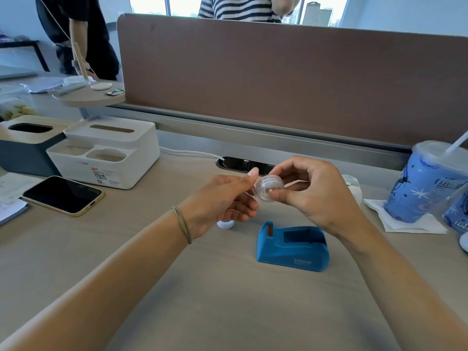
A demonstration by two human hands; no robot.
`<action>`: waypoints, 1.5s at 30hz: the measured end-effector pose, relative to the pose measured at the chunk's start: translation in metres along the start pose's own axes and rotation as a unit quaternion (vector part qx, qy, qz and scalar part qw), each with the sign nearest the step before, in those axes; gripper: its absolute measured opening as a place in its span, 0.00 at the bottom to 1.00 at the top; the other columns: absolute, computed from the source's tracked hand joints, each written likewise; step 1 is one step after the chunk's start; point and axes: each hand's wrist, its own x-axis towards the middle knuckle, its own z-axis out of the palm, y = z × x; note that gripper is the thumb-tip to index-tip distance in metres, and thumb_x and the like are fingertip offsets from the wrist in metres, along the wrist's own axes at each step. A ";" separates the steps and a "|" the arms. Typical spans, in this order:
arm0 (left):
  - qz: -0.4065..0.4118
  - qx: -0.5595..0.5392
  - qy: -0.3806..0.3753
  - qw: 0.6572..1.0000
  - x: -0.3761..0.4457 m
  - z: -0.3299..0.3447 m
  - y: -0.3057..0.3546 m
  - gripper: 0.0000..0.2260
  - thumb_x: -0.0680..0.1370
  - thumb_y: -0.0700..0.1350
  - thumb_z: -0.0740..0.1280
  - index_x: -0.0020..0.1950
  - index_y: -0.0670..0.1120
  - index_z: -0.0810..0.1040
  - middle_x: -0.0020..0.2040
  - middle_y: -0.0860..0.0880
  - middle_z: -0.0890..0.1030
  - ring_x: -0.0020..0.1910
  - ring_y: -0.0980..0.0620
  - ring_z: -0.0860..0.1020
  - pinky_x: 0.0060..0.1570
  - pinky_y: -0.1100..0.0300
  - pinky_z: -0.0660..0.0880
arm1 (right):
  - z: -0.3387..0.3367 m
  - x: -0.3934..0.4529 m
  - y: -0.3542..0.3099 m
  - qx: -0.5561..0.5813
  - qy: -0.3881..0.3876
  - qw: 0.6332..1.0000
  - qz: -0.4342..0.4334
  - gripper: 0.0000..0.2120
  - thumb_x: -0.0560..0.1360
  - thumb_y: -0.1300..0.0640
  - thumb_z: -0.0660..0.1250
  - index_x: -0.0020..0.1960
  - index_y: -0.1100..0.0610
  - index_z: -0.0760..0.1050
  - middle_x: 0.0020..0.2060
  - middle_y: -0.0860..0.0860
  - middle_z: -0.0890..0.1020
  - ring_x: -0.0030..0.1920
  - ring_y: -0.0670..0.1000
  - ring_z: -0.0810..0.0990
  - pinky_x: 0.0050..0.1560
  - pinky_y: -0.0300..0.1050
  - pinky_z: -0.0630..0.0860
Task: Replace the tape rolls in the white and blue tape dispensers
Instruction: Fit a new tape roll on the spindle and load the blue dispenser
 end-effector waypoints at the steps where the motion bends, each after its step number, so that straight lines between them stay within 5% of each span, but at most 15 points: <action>1: -0.004 0.020 -0.010 1.000 -0.001 0.002 0.000 0.23 0.79 0.62 0.60 0.45 0.42 0.79 0.38 0.42 0.82 0.35 0.49 0.81 0.34 0.60 0.78 | 0.001 0.000 0.000 0.009 0.005 1.000 0.001 0.13 0.66 0.62 0.81 0.48 0.53 0.83 0.41 0.48 0.87 0.43 0.48 0.86 0.47 0.44 0.84; 4: -0.001 0.040 -0.023 0.999 -0.002 0.007 0.000 0.25 0.80 0.64 0.56 0.41 0.43 0.77 0.36 0.44 0.81 0.36 0.48 0.80 0.33 0.60 0.75 | 0.002 -0.001 -0.001 0.028 0.008 1.000 0.005 0.13 0.67 0.62 0.80 0.49 0.52 0.84 0.42 0.46 0.87 0.44 0.46 0.86 0.46 0.41 0.84; 21: 0.099 0.011 0.014 0.995 -0.005 0.008 0.003 0.15 0.84 0.41 0.58 0.38 0.42 0.75 0.33 0.46 0.77 0.33 0.50 0.78 0.33 0.63 0.75 | -0.006 -0.001 -0.004 0.100 -0.003 0.994 0.036 0.15 0.67 0.61 0.79 0.49 0.46 0.83 0.45 0.48 0.87 0.46 0.49 0.87 0.42 0.37 0.83; 28: 0.092 -0.055 -0.015 0.994 -0.007 0.003 0.010 0.20 0.85 0.46 0.53 0.41 0.40 0.78 0.33 0.42 0.78 0.33 0.47 0.79 0.31 0.61 0.75 | -0.011 -0.001 -0.008 0.205 0.006 0.975 0.091 0.13 0.67 0.57 0.76 0.52 0.53 0.84 0.46 0.54 0.87 0.47 0.53 0.87 0.42 0.41 0.84; 31: 0.133 0.021 0.069 0.988 -0.005 0.003 0.007 0.19 0.85 0.47 0.56 0.44 0.40 0.80 0.36 0.43 0.80 0.34 0.48 0.79 0.33 0.60 0.75 | -0.013 0.000 -0.008 0.277 0.007 0.950 0.144 0.14 0.66 0.56 0.75 0.52 0.55 0.84 0.46 0.56 0.88 0.46 0.56 0.88 0.41 0.41 0.84; 33: 0.235 0.141 0.128 0.953 -0.006 0.002 0.005 0.07 0.80 0.45 0.67 0.53 0.44 0.81 0.43 0.47 0.82 0.40 0.52 0.82 0.37 0.61 0.77 | -0.014 0.000 -0.009 0.312 -0.005 0.933 0.182 0.15 0.67 0.56 0.74 0.53 0.56 0.84 0.44 0.56 0.89 0.43 0.55 0.88 0.40 0.40 0.85; 36: 0.341 0.282 0.096 0.892 -0.008 0.002 0.002 0.24 0.72 0.42 0.77 0.67 0.50 0.76 0.58 0.52 0.80 0.55 0.53 0.80 0.45 0.63 0.80 | -0.015 0.000 -0.011 0.333 -0.040 0.914 0.228 0.17 0.67 0.55 0.73 0.55 0.57 0.84 0.44 0.56 0.89 0.42 0.53 0.88 0.38 0.38 0.84; 41: 0.471 0.471 0.149 0.731 -0.010 0.004 -0.001 0.17 0.73 0.42 0.75 0.62 0.45 0.80 0.60 0.48 0.80 0.56 0.50 0.77 0.49 0.61 0.79 | -0.013 -0.001 -0.013 0.342 -0.086 0.892 0.282 0.14 0.65 0.52 0.74 0.49 0.55 0.86 0.41 0.55 0.88 0.37 0.51 0.87 0.35 0.38 0.82; 45: 0.487 0.468 0.154 0.722 -0.010 0.002 -0.003 0.13 0.74 0.44 0.75 0.58 0.43 0.83 0.54 0.48 0.84 0.51 0.50 0.80 0.46 0.61 0.79 | -0.013 -0.001 -0.014 0.336 -0.108 0.882 0.314 0.10 0.72 0.52 0.72 0.48 0.57 0.85 0.38 0.57 0.87 0.32 0.50 0.85 0.32 0.38 0.82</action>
